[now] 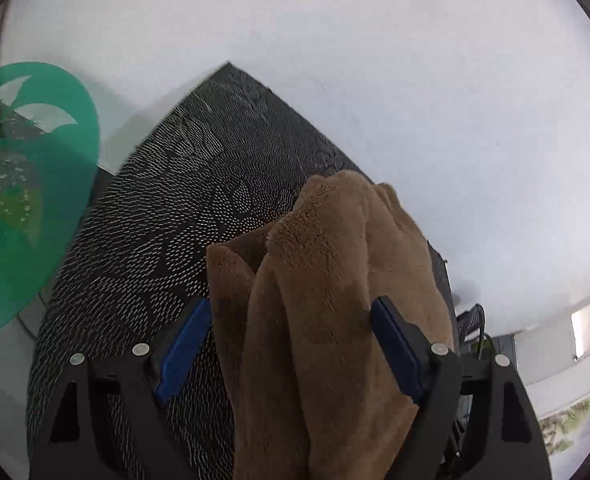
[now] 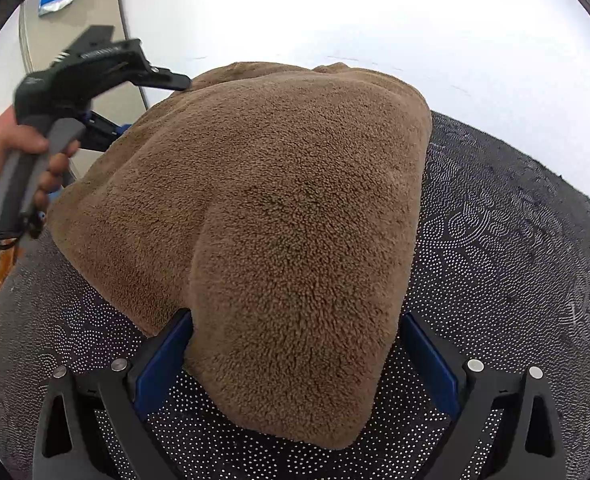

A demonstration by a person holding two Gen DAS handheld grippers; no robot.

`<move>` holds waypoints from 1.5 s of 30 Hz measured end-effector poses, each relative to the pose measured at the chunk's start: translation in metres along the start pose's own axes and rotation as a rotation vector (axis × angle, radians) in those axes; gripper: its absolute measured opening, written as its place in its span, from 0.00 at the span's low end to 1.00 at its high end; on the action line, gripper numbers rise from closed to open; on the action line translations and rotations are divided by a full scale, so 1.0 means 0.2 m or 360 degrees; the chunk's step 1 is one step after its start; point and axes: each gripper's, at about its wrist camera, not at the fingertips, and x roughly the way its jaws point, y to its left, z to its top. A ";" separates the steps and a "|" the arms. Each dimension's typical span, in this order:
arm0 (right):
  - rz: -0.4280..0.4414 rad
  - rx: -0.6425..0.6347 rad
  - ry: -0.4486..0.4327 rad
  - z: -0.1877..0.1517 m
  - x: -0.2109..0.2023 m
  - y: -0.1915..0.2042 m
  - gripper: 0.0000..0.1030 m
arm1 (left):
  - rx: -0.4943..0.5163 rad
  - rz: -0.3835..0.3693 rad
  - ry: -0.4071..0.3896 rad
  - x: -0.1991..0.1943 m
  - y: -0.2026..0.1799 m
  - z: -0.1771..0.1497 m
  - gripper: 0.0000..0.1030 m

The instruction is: Fold clothes

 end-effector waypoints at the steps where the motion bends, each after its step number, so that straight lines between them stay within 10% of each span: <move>1: 0.0008 0.0006 0.0003 0.00 0.00 0.00 0.98 | 0.0017 -0.0010 0.0024 0.03 0.00 0.01 0.83; 6: 0.0014 0.0008 0.0003 -0.01 0.00 0.01 0.98 | 0.0029 -0.0114 0.0082 0.12 0.03 0.03 0.99; 18: 0.0140 0.0088 0.0021 -0.01 0.01 -0.04 0.99 | 0.0242 -0.0182 0.0285 0.25 -0.09 -0.01 0.99; 28: 0.0729 0.0541 -0.0190 0.22 -0.09 -0.41 0.99 | 0.0253 -0.0288 0.0288 0.24 -0.06 -0.06 0.99; 45: 0.0961 0.0870 0.0098 0.49 0.39 -0.55 0.99 | 0.0316 -0.0296 0.0267 0.24 -0.10 -0.20 0.99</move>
